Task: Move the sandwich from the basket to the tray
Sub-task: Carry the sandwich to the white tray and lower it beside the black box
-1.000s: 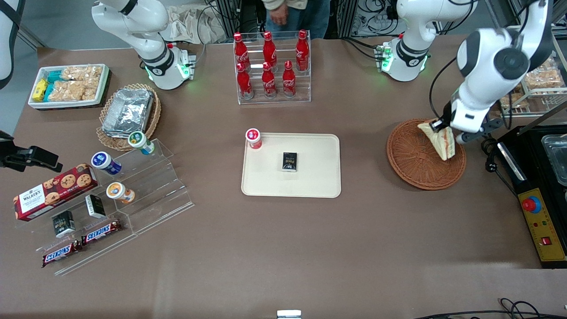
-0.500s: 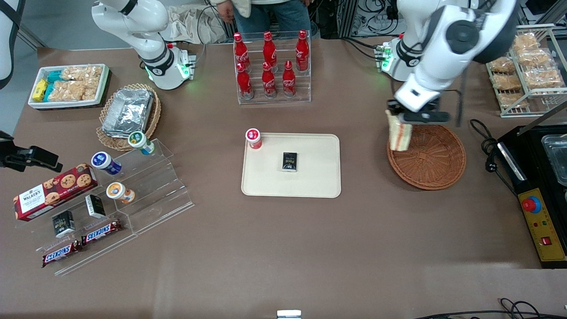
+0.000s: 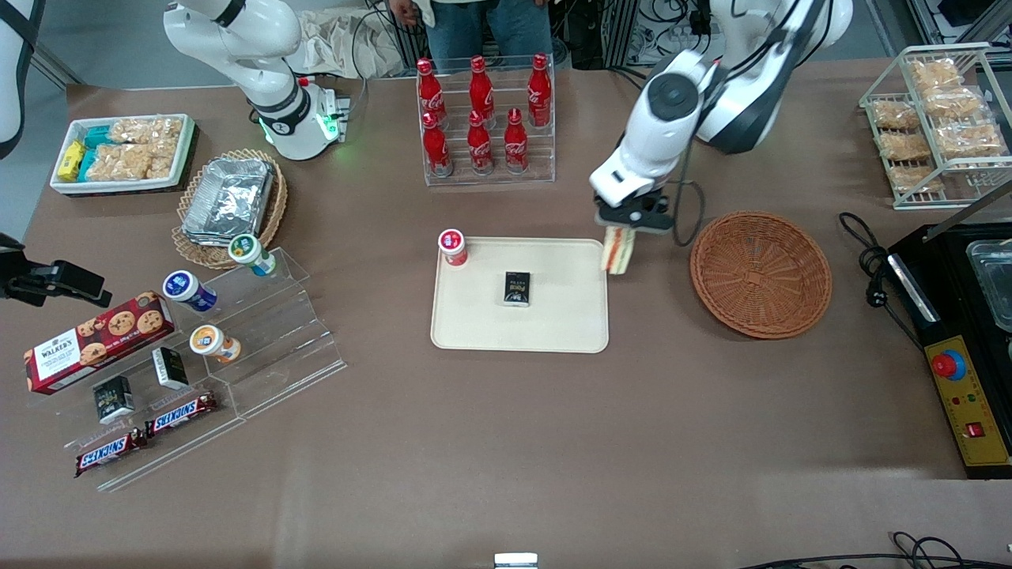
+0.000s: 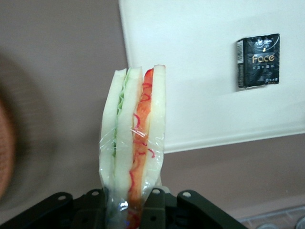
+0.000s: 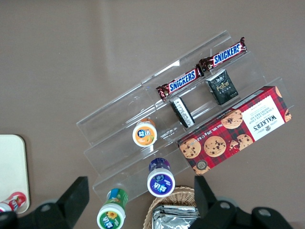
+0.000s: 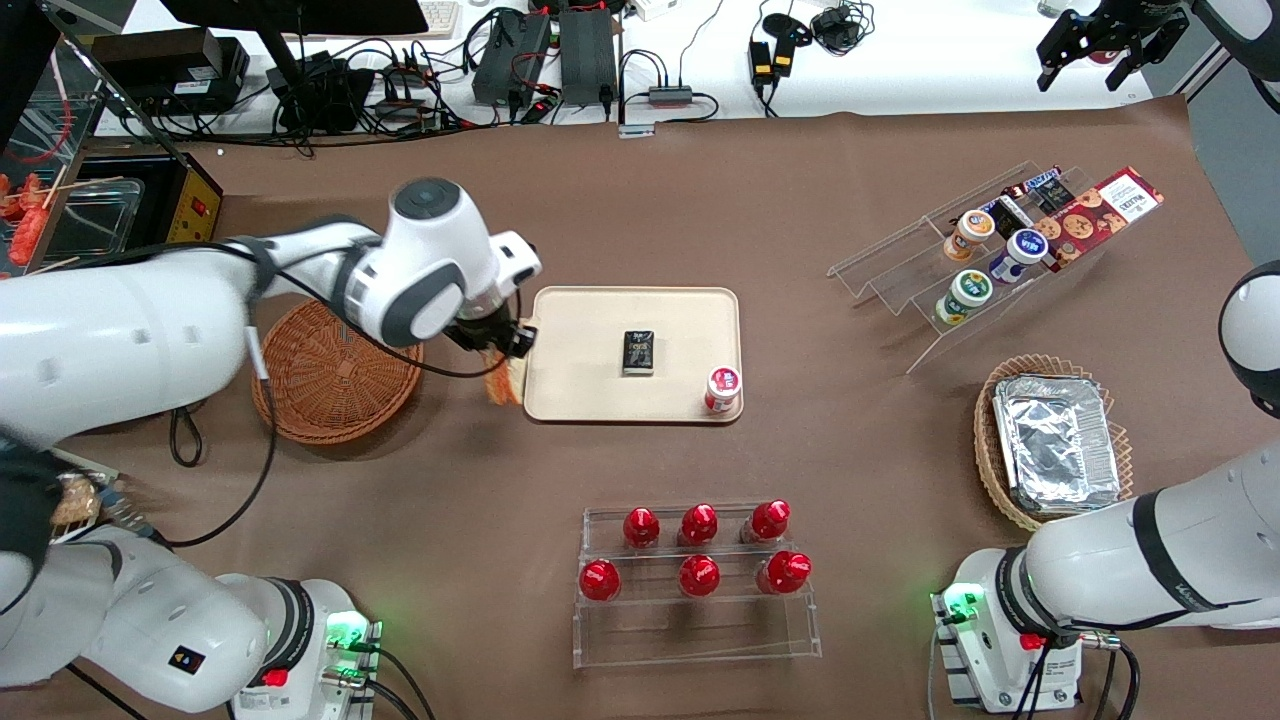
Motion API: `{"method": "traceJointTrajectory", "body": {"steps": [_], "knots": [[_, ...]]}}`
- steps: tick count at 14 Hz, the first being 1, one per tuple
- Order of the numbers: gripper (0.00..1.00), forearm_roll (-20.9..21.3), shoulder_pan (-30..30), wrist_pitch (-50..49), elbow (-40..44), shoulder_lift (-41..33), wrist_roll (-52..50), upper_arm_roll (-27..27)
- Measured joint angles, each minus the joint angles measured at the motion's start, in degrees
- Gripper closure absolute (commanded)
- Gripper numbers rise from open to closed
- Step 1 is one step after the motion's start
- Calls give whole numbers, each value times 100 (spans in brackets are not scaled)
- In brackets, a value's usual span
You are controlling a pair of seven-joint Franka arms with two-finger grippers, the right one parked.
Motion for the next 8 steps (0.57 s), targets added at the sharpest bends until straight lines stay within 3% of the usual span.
{"method": "traceJointTrajectory", "body": {"steps": [3, 8], "knots": [[100, 266, 2, 750, 78, 853, -380, -87], [100, 852, 5, 822, 639, 1586, -904, -80]]}}
